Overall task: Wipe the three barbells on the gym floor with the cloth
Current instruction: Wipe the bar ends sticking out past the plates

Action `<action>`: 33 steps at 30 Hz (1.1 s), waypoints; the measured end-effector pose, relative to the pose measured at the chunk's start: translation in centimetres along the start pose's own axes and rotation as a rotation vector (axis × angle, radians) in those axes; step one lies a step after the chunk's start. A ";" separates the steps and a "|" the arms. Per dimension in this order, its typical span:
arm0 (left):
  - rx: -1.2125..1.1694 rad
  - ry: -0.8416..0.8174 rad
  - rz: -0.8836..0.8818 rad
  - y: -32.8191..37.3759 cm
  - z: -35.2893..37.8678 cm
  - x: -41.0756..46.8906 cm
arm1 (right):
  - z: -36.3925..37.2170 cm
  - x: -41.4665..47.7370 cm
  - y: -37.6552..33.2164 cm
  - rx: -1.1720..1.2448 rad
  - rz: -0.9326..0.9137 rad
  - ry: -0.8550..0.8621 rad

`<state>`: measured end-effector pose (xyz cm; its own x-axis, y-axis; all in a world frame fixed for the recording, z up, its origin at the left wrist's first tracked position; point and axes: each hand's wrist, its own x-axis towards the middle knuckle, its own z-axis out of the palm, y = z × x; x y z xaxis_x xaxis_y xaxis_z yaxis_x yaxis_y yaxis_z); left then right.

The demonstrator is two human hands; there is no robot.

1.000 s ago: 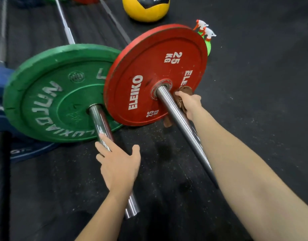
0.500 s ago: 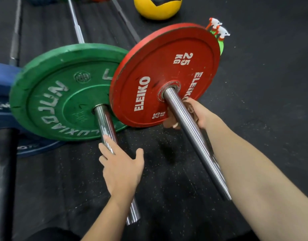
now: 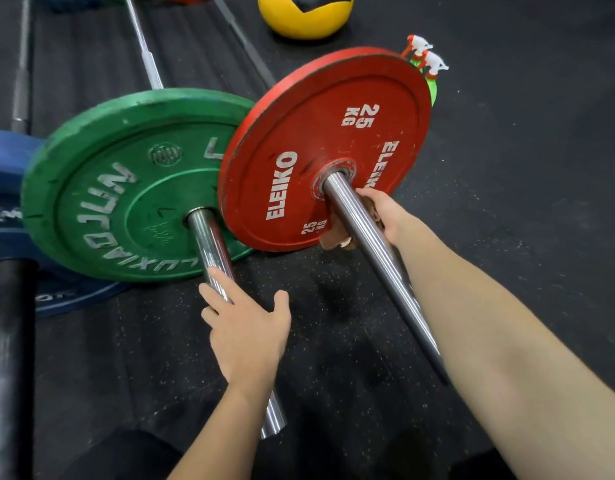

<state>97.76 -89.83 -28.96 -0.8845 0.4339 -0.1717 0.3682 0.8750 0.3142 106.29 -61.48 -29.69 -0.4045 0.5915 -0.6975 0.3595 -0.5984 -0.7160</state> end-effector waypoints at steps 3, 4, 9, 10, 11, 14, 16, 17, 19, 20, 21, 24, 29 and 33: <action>-0.004 0.007 0.009 -0.1 0.0 0.0 | -1.4 -1.9 2.0 -0.062 0.016 -0.079; -0.006 0.005 0.011 -0.1 0.0 0.1 | -2.0 -3.4 2.8 -0.087 0.025 -0.095; -0.025 0.005 0.008 -0.1 0.1 0.0 | -5.9 -8.8 7.7 -0.096 0.131 -0.099; -0.027 0.003 0.008 -0.2 0.1 0.0 | -5.9 -9.2 7.8 -0.093 0.136 -0.089; -0.028 0.002 0.009 -0.2 0.1 0.0 | -5.7 -9.5 7.5 -0.099 0.135 -0.084; -0.038 -0.002 0.005 -0.2 0.2 0.0 | -4.0 -9.3 5.7 -0.088 0.123 -0.094; -0.048 0.002 0.003 -0.2 0.3 0.0 | -2.9 -9.4 4.8 -0.095 0.107 -0.095; -0.048 0.003 0.003 -0.2 0.3 0.0 | -2.5 -9.5 4.8 -0.107 0.101 -0.085; -0.057 -0.008 -0.002 -0.1 0.2 0.0 | -2.9 -10.1 5.8 -0.138 0.062 -0.069; -0.065 -0.009 -0.003 -0.2 0.2 0.1 | -3.4 -10.4 6.6 -0.155 0.044 -0.068; -0.071 -0.008 0.002 -0.3 0.2 0.0 | -4.2 -11.1 7.8 -0.165 0.048 -0.063; -0.070 -0.005 0.010 -0.5 0.1 -0.1 | -7.0 -13.5 12.2 -0.086 0.147 -0.067; -0.073 -0.016 0.015 -0.2 0.1 -0.3 | -10.2 -17.0 16.7 -0.154 0.314 0.106; -0.075 -0.019 0.011 -0.1 -0.2 -0.3 | -10.2 -17.9 15.2 -0.387 0.274 0.433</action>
<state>97.93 -90.09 -28.79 -0.8746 0.4479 -0.1857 0.3547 0.8521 0.3849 127.61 -75.63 -28.39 0.0925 0.6581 -0.7472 0.7118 -0.5684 -0.4125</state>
